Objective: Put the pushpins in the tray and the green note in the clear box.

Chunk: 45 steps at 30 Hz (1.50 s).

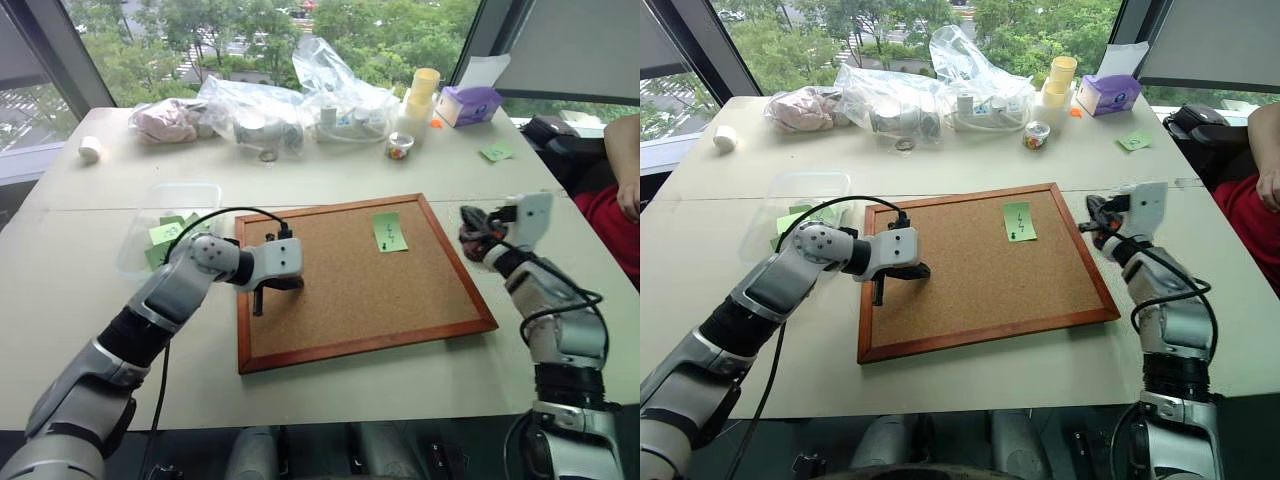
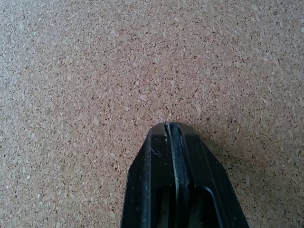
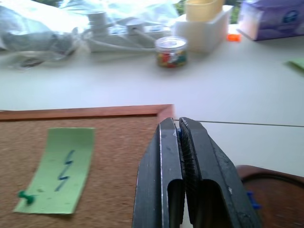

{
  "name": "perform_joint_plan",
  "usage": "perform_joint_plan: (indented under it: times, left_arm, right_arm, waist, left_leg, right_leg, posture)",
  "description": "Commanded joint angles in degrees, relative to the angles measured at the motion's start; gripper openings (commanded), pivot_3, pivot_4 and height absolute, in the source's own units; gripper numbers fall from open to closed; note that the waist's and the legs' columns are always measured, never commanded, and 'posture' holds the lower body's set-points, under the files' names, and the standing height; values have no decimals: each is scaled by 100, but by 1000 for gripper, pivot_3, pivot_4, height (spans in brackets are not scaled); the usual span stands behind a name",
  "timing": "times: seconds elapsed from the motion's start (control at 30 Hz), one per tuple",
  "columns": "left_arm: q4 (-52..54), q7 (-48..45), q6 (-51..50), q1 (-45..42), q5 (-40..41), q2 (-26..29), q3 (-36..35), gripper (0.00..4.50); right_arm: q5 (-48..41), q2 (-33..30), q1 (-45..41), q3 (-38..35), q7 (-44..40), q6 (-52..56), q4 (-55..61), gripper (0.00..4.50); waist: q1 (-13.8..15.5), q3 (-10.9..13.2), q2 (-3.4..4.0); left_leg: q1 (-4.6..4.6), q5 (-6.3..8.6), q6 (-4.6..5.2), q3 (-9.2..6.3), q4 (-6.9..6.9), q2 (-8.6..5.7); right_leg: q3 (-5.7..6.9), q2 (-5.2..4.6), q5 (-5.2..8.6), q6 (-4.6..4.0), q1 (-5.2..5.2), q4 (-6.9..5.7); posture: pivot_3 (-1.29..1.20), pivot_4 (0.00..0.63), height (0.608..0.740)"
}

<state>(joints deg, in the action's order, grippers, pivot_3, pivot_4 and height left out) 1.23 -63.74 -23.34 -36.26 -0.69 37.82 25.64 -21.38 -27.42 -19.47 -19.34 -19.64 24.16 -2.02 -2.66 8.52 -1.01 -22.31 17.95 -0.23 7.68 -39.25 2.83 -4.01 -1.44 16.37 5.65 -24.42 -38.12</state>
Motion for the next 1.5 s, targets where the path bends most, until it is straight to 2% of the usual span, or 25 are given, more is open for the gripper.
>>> perform_joint_plan:
  times: [0.03, 0.43, 0.47, 0.53, 0.7, 0.73, 1.0, 1.23, 1.5]
  left_arm:
    - [-124, -138, -17, 69, -50, 73, -23, 0]
    - [-301, -153, 108, -6, -133, 7, -49, 0]
    - [-281, -153, 97, 9, -131, 10, -54, 0]
    - [-252, -150, 73, 27, -125, 14, -65, 0]
    - [-213, -120, 12, 49, -119, 16, -92, 0]
    - [-208, -119, 7, 50, -118, 16, -92, 0]
    - [-197, -87, 0, 57, -109, 5, -104, 0]
    - [-188, -50, 10, 72, -122, -2, -97, 0]
    - [-145, -29, -25, 107, -115, 8, -96, 0]
  right_arm:
    - [57, -216, 45, -224, 170, 273, -131, 69]
    - [233, -294, -311, -114, 171, 344, -1166, 69]
    - [250, -294, -328, -115, 160, 319, -1221, 644]
    - [265, -299, -357, -116, 137, 273, -1298, 1293]
    - [290, -303, -402, -151, 189, 208, -1360, 4025]
    - [275, -296, -408, -166, 189, 199, -1364, 4454]
    - [81, -173, -454, -329, 242, 143, -1239, 4454]
    - [-957, 105, -914, -1299, 703, 780, -1378, 4454]
    - [-891, 32, -684, -1061, 490, 756, -1087, 4454]
  waist:
    - [-6, 0, 0]
    - [6, 0, 1]
    - [8, 0, 1]
    - [7, 0, 1]
    - [4, 0, 1]
    - [5, 0, 1]
    - [7, 0, 1]
    - [10, 0, 2]
    - [6, 0, 3]
  left_leg:
    - [0, 0, 0, 0, 0, 0]
    - [0, 0, 0, 2, 0, -2]
    - [0, 0, 0, 1, 0, -2]
    - [0, 0, 0, 1, 0, -2]
    - [0, 0, -1, 1, 0, -1]
    - [0, 0, -1, 2, 0, -1]
    - [0, -1, -1, 2, 0, -1]
    - [0, -1, -2, 2, 0, 1]
    - [-1, -1, -2, 2, 1, 0]
  right_leg:
    - [0, 1, 0, 0, 0, 0]
    - [-2, 1, 0, 0, 0, 0]
    - [-2, 1, 0, 0, 0, 0]
    - [-3, 0, 0, 0, 0, 0]
    - [-3, 0, 0, 0, 0, 0]
    - [-3, 0, 0, 0, 0, 0]
    - [-3, -1, 0, 0, 0, 0]
    - [-3, -1, 0, 1, 0, 0]
    - [-3, -3, 0, 1, 0, 0]
  posture:
    - [0, 150, 738]
    - [0, 150, 738]
    - [0, 150, 738]
    - [0, 150, 738]
    - [0, 150, 738]
    - [0, 150, 738]
    - [0, 150, 738]
    - [0, 150, 738]
    - [0, 150, 738]
